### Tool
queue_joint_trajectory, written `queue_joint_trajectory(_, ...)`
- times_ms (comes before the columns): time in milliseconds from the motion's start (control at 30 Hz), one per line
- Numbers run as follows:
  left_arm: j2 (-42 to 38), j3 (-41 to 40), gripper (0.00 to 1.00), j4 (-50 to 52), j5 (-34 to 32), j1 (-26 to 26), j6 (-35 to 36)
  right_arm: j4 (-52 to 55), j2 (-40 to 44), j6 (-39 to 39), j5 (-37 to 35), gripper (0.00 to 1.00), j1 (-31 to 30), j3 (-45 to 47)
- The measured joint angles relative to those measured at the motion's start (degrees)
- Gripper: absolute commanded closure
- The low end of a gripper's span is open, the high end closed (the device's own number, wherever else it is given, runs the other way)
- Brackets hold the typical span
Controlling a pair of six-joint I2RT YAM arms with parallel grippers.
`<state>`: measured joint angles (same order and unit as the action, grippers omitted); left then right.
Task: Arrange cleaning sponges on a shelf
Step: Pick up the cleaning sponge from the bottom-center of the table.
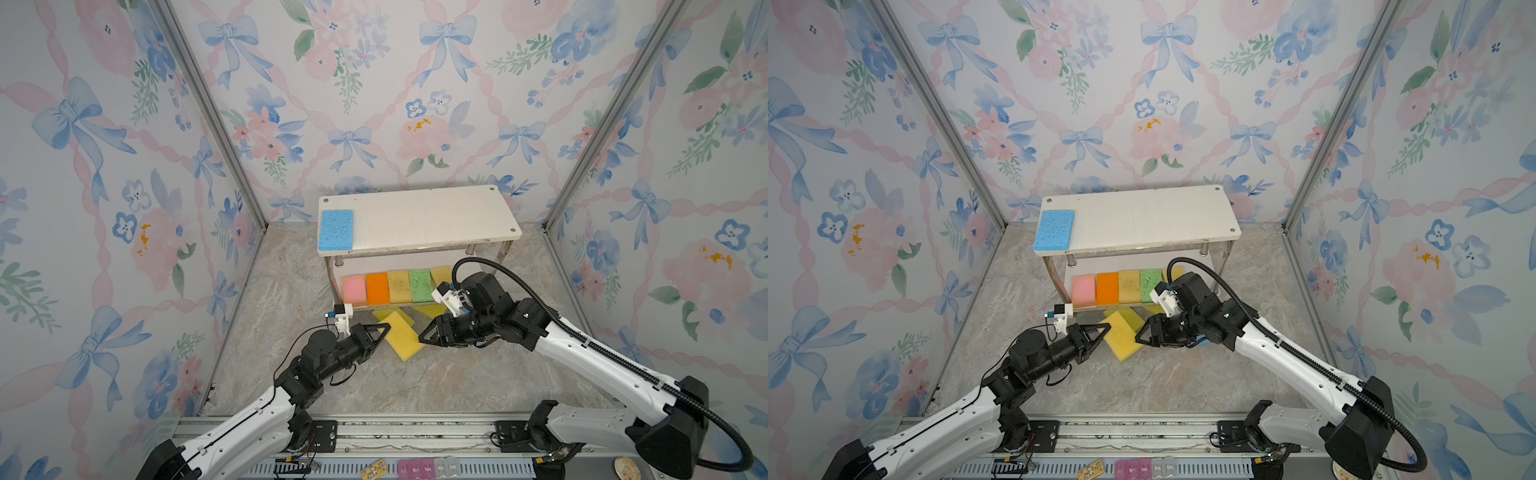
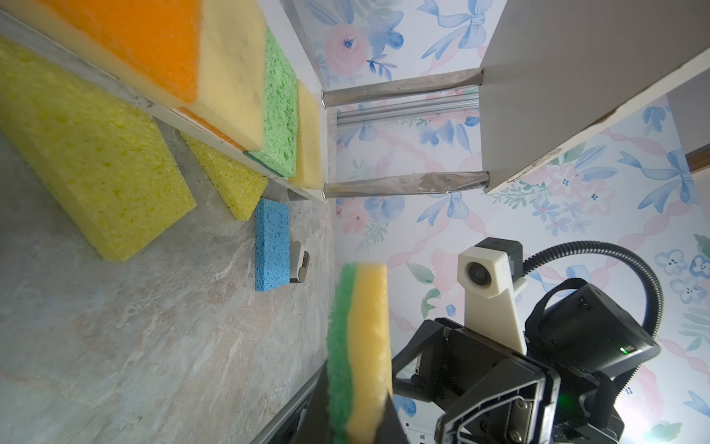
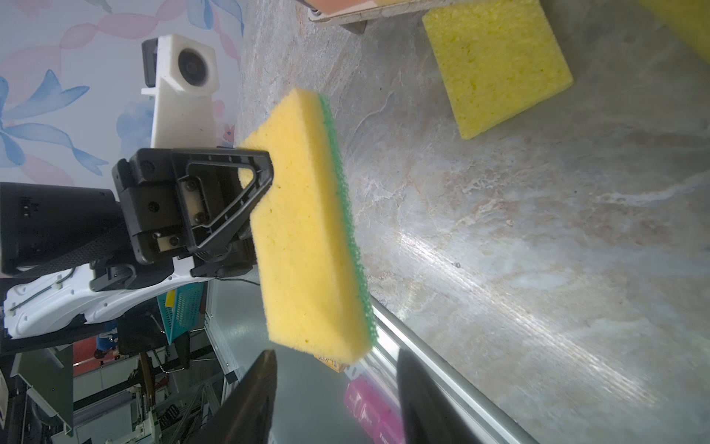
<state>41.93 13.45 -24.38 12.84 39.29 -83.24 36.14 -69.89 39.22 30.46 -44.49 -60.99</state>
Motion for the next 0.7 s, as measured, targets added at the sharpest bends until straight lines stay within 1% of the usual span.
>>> queue_joint_trajectory(100,0.9,0.5,0.88,0.0,0.1,0.0,0.0,0.0,-0.7,-0.5,0.0,0.54,-0.3,-0.4)
queue_joint_trajectory(433,2.6,1.8,0.88,0.0,0.7,0.0,0.0,-0.4,-2.8,-1.3,0.6,0.58,-1.0,-1.3)
queue_joint_trajectory(700,4.4,3.1,0.89,-0.1,0.7,-0.2,0.1,-0.1,-3.5,-2.4,0.8,0.66,-1.0,-2.1)
